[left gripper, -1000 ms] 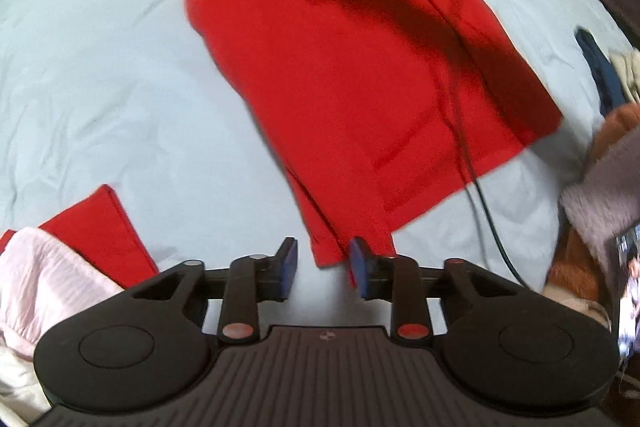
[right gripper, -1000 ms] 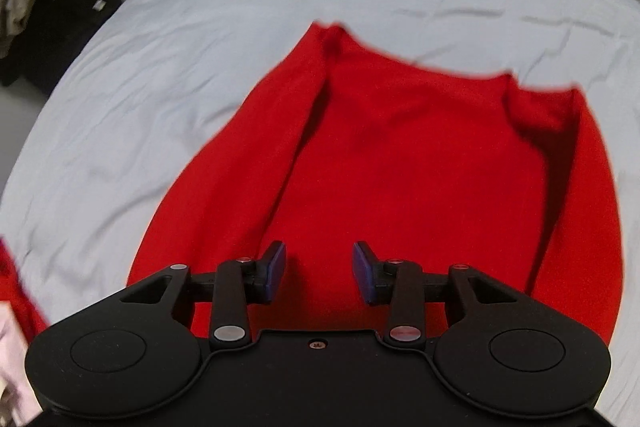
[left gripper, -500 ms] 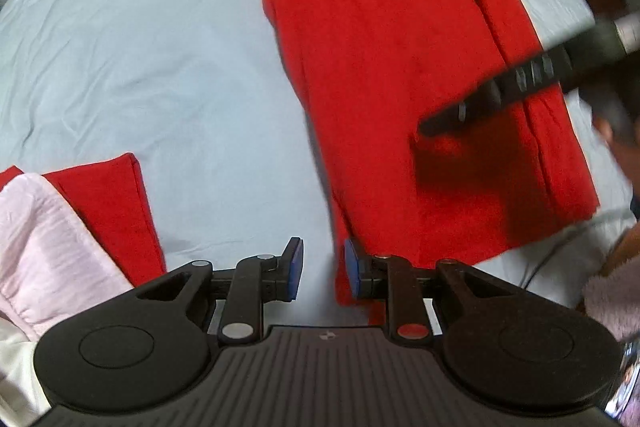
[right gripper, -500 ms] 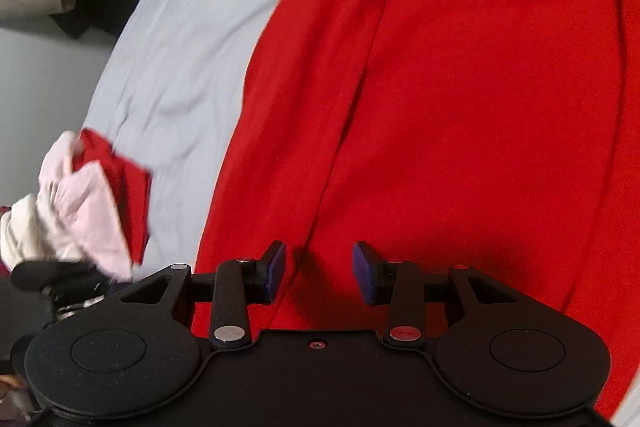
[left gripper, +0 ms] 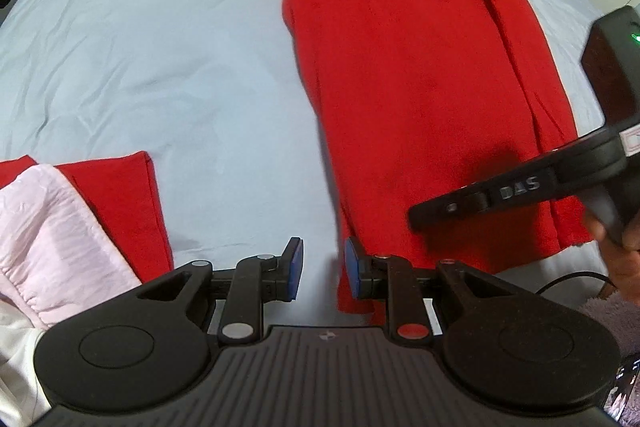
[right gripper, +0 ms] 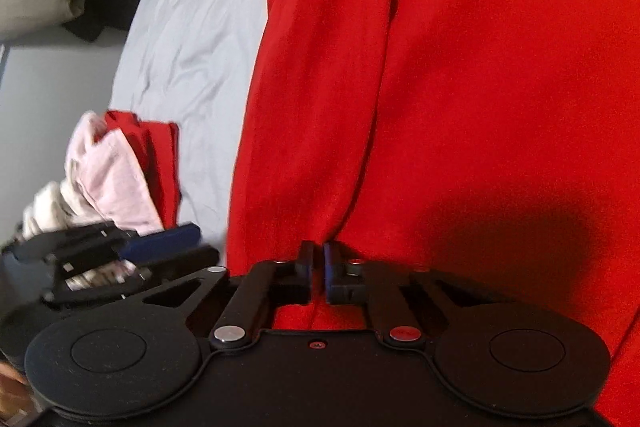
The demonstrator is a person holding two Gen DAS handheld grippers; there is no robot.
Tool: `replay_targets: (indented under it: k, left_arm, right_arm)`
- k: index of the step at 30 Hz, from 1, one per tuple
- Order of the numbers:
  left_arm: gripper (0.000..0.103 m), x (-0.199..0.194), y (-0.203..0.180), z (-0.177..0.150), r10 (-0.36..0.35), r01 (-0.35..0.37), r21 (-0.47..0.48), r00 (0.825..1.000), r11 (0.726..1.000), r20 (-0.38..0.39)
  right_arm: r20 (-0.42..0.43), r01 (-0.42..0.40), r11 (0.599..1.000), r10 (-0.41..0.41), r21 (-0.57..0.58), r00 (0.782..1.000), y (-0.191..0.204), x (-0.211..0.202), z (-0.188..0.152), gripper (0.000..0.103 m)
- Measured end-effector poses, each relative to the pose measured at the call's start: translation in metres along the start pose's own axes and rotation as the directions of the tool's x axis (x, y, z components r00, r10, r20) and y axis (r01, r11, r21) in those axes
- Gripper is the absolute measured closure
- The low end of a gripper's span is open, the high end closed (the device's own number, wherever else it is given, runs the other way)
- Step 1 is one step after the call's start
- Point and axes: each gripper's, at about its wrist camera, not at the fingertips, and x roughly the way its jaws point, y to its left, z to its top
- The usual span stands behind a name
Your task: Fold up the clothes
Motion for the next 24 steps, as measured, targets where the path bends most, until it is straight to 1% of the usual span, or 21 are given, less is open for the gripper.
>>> replay_targets:
  k: [1,4,5,6,9,12,15,16,18,21,24]
  left_arm:
    - [0.082,0.0,0.0,-0.001,0.001,-0.001,0.002,1.0,1.0,-0.001]
    - [0.082,-0.001,-0.001,-0.002,0.0,0.0,0.007,1.0,1.0,-0.002]
    - [0.082,0.0,-0.002,-0.002,-0.01,0.01,0.007,1.0,1.0,-0.004]
    - [0.082,0.001,-0.002,-0.002,-0.02,0.02,0.007,1.0,1.0,-0.004]
    - [0.082,0.004,-0.004,0.0,-0.062,0.062,0.004,0.998,0.998,-0.005]
    - [0.082,0.008,-0.009,0.001,-0.123,0.122,-0.016,0.992,0.992,-0.019]
    - [0.082,0.013,-0.016,0.003,-0.131,0.13,-0.013,0.991,0.991,-0.033]
    - [0.082,0.018,-0.017,0.004,-0.141,0.14,-0.029,0.989,0.99,-0.044]
    - [0.082,0.023,-0.018,0.003,-0.166,0.163,-0.059,0.984,0.985,-0.059]
    - [0.081,0.034,-0.015,0.003,-0.202,0.193,-0.133,0.978,0.972,-0.059]
    - [0.081,0.042,-0.012,0.004,-0.211,0.197,-0.164,0.975,0.966,-0.069]
  right_arm:
    - [0.007,0.004,1.0,-0.004,-0.006,1.0,-0.001,-0.006,0.0,0.101]
    - [0.026,0.068,0.997,-0.067,-0.032,0.997,-0.003,-0.023,-0.003,0.101]
    - [0.024,0.081,0.996,-0.081,-0.033,0.996,-0.005,-0.025,-0.003,0.101]
    - [0.015,0.115,0.993,-0.115,-0.034,0.993,-0.008,-0.027,-0.004,0.101]
    - [0.01,0.123,0.992,-0.123,-0.021,0.992,-0.018,-0.025,-0.007,0.101]
    - [0.009,0.124,0.992,-0.124,-0.014,0.992,-0.019,-0.018,-0.009,0.101]
    - [0.004,0.117,0.993,-0.116,-0.009,0.993,-0.018,-0.014,-0.008,0.1]
    - [0.001,0.114,0.993,-0.114,-0.009,0.993,-0.018,-0.013,-0.007,0.098]
    - [-0.004,0.113,0.993,-0.113,-0.017,0.994,-0.016,-0.014,-0.007,0.097]
    - [-0.008,0.107,0.994,-0.108,-0.022,0.994,-0.022,-0.025,-0.009,0.095]
    - [-0.022,0.089,0.996,-0.089,-0.011,0.996,-0.026,-0.025,-0.009,0.093]
